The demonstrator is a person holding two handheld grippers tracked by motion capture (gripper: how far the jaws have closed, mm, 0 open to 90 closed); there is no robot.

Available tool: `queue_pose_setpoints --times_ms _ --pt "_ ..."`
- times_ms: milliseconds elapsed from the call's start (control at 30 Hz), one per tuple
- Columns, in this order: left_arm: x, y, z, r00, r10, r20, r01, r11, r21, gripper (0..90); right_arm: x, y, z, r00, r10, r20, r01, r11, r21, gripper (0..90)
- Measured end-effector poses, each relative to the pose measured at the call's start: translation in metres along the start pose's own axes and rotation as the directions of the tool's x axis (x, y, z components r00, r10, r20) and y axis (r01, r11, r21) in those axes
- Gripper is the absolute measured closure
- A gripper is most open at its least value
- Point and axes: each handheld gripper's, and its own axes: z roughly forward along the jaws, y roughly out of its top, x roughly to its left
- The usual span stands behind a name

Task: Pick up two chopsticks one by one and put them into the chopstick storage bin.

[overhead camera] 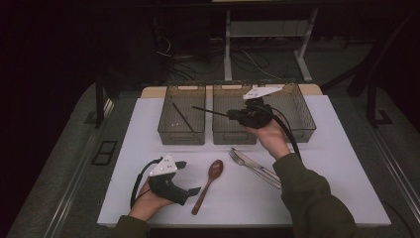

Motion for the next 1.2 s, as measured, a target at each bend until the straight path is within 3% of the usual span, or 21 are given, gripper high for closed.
queue_pose_setpoints --times_ms 367,733,1100,1200 --pt "0.001 0.001 -0.003 0.9999 0.011 0.000 -0.011 0.9999 -0.002 0.0 0.004 0.024 0.055 0.9997 0.007 0.025 -0.008 0.998 0.055 85.3" --pt "0.001 0.002 -0.005 1.0000 -0.002 0.005 0.002 0.9996 -0.027 0.0 0.010 0.036 0.114 0.9987 0.000 0.050 -0.007 0.989 0.147 85.3" --pt "0.001 0.002 -0.005 0.9999 -0.005 0.012 0.005 0.9994 -0.034 0.0 0.012 0.041 0.154 0.9963 0.028 0.081 -0.043 0.981 0.187 85.2" --pt "0.001 0.002 -0.005 0.9999 -0.005 0.015 0.006 0.9994 -0.035 0.0 0.017 0.041 0.163 0.9968 0.016 0.079 -0.032 0.979 0.203 85.1"
